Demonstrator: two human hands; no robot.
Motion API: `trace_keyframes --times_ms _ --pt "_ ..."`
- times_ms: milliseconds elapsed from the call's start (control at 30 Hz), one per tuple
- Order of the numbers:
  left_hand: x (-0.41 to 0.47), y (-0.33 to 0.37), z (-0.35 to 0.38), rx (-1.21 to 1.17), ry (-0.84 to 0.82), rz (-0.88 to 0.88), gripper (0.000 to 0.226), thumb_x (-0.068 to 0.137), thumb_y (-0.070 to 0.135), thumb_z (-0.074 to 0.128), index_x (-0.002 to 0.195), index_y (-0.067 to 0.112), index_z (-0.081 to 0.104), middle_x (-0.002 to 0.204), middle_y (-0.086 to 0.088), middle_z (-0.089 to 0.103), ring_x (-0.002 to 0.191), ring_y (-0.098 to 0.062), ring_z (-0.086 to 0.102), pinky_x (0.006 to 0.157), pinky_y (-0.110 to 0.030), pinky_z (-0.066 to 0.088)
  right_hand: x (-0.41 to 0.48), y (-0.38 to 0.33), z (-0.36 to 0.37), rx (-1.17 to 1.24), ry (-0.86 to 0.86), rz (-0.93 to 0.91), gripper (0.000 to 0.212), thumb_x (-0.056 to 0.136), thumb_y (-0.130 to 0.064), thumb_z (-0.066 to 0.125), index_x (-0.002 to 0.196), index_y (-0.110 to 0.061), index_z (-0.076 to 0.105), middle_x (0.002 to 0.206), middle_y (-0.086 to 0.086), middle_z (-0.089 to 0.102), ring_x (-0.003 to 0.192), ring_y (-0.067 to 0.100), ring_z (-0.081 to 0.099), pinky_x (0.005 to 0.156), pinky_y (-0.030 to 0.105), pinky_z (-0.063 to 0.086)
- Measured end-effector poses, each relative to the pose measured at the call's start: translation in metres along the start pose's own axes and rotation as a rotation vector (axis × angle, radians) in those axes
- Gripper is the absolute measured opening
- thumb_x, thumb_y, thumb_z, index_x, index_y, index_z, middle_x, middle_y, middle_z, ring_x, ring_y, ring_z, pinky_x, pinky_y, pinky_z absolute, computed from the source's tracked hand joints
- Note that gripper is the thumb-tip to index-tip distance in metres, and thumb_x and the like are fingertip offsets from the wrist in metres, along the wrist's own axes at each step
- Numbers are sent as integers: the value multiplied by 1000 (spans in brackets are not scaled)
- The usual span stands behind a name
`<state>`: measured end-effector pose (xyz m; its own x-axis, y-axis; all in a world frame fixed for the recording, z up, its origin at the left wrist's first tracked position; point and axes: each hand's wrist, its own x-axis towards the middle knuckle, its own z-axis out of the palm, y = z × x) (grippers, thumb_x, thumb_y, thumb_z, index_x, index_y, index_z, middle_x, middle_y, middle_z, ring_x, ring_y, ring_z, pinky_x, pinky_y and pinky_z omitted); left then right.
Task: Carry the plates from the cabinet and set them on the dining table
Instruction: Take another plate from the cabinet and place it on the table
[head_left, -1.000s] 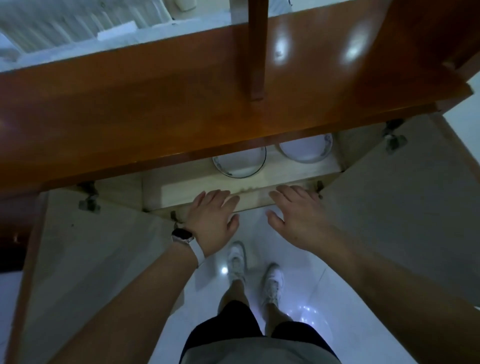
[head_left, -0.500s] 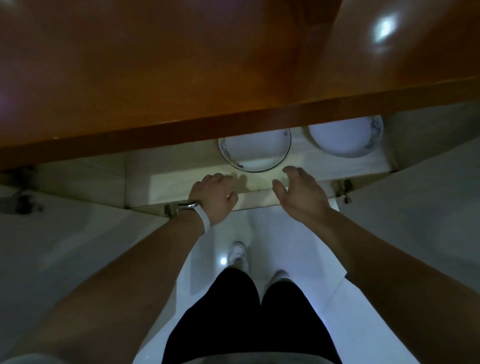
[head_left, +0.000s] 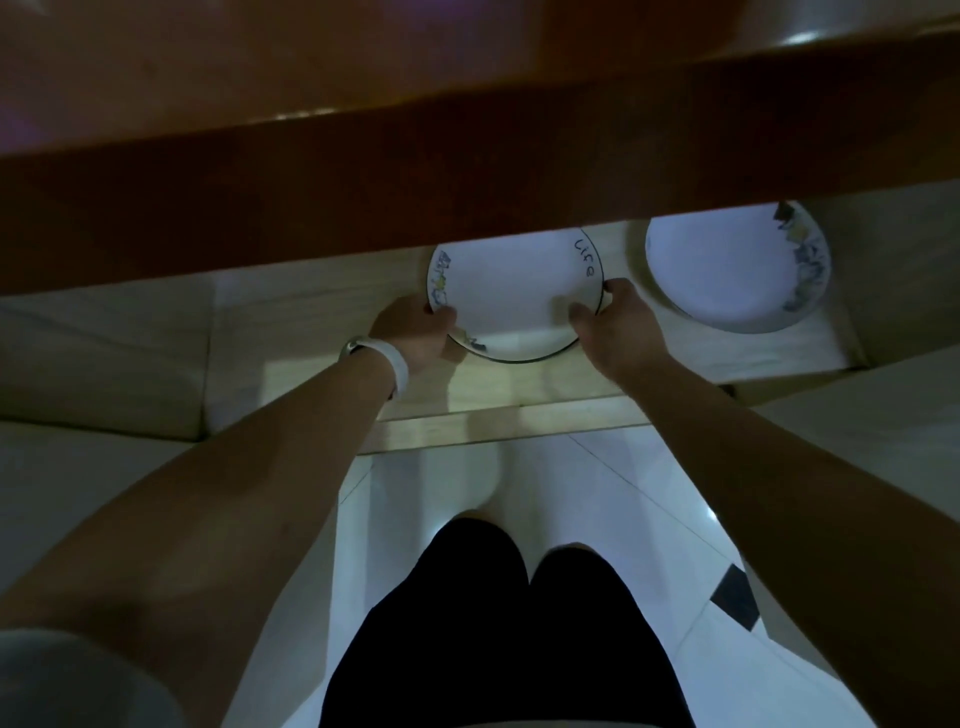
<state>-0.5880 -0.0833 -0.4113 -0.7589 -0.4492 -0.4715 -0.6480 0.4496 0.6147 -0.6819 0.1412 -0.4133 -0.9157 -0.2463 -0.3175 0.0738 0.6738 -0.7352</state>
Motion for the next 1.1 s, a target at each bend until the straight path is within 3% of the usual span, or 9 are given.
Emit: trace_keyframes --times_ms 167,233,433,633,800,900,1033,1100 --pt "13 -2 1 71 26 52 31 93 38 49 92 18 72 87 -5 71 79 -22 64 74 -34 52 18 3 1 -43 -18 -11 27 84 -26 59 108 -13 51 88 -2 58 81 19 57 60 26 41" --pt "14 -1 3 97 38 53 34 93 38 47 88 16 71 83 -5 70 75 -21 63 68 -32 50 22 4 2 -65 -30 -17 23 83 -24 57 103 -12 52 90 2 60 81 21 57 57 26 37" --pt "14 0 -5 270 48 59 47 97 45 41 65 15 57 61 -2 57 57 -19 54 49 -27 32 24 1 -1 -136 -48 -47 28 86 -20 53 110 -6 53 98 11 62 89 28 59 74 39 52" --pt "12 12 0 226 193 67 46 98 40 40 72 10 63 61 0 55 55 -12 49 49 -26 29 25 3 -3 -232 -32 -113 31 91 -22 50 114 -2 53 102 15 63 96 32 61 83 44 53" --pt "8 17 5 138 210 65 49 98 34 40 59 10 55 57 -6 54 52 -20 51 47 -27 34 24 7 -6 -206 -47 -94 30 89 -24 52 112 -5 55 100 13 65 93 31 63 83 48 55" --pt "4 22 7 -3 210 36 45 98 27 41 73 -3 63 70 -20 63 62 -30 60 58 -37 47 24 7 -8 -182 -51 -77 31 88 -24 53 113 -6 55 99 10 65 92 29 63 83 44 55" --pt "-3 24 10 -148 192 -25 40 98 25 45 87 -6 68 89 -26 70 78 -37 69 73 -49 59 22 4 -14 -151 -42 -76 27 84 -24 55 108 -11 54 92 3 61 86 25 61 76 38 54" --pt "-9 25 11 -222 169 -57 34 98 23 46 78 5 68 81 -15 70 70 -29 69 62 -37 61 18 2 -19 -124 -25 -93 24 83 -25 56 104 -15 51 87 0 58 81 23 60 69 33 52"
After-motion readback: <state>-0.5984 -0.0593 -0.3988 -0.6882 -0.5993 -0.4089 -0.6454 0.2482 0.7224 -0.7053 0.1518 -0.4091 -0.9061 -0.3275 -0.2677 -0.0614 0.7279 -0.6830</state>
